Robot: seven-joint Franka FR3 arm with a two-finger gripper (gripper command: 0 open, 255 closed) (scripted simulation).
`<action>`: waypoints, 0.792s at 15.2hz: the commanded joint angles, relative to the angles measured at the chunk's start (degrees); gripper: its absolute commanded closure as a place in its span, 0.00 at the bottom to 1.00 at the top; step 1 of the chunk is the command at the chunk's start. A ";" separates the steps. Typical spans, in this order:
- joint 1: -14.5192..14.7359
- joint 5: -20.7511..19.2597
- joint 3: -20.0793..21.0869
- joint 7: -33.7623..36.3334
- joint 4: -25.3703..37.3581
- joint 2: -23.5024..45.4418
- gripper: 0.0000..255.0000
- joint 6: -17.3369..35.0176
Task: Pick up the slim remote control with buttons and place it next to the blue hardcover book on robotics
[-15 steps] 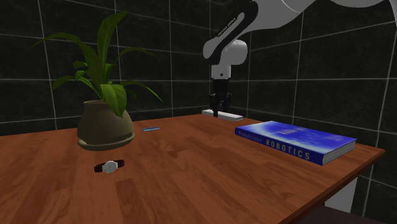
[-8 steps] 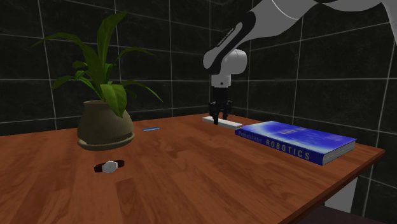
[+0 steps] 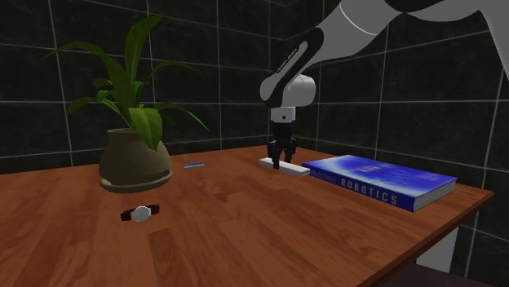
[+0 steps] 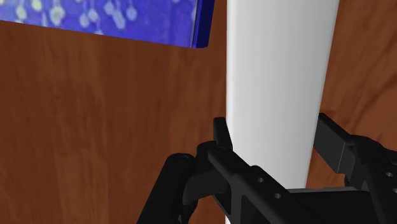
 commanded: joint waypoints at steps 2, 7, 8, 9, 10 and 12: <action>0.01 0.00 0.00 0.01 -0.20 0.00 1.00 0.25; 0.00 0.00 0.00 0.00 -0.20 0.00 0.00 0.24; 0.00 0.00 0.00 0.00 -0.20 0.00 0.00 0.25; 0.00 0.00 0.00 0.00 -0.20 0.00 0.00 0.25; 0.00 0.00 0.00 0.00 -0.20 0.00 0.00 0.25; 0.00 0.00 0.00 0.00 -0.20 0.00 0.00 0.25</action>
